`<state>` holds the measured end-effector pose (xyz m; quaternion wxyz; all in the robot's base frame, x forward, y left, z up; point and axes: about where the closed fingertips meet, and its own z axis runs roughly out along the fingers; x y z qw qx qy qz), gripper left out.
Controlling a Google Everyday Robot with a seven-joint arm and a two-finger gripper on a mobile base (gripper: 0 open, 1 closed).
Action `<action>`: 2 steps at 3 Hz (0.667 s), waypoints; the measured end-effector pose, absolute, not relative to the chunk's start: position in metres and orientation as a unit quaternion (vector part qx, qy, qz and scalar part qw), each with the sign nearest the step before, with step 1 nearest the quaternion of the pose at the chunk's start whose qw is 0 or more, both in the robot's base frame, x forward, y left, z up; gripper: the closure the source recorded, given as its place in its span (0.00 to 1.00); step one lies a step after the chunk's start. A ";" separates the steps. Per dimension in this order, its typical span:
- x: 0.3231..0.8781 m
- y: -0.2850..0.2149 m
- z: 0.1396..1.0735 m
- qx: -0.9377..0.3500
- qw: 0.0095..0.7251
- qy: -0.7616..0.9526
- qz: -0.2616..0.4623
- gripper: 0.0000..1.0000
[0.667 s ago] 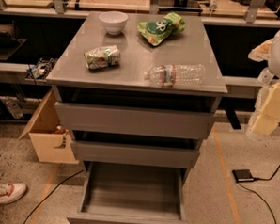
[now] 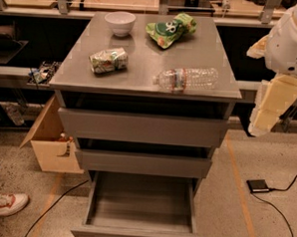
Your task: Place water bottle into bottom drawer
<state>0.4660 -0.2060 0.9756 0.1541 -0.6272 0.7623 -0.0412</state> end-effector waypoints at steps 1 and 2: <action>0.512 -0.186 0.965 -0.647 0.146 0.747 -0.043 0.00; 0.554 -0.162 0.955 -0.643 0.142 0.750 -0.057 0.00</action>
Offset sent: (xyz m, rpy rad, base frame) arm 0.1435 0.0740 -0.0348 -0.0791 -0.0011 -0.0548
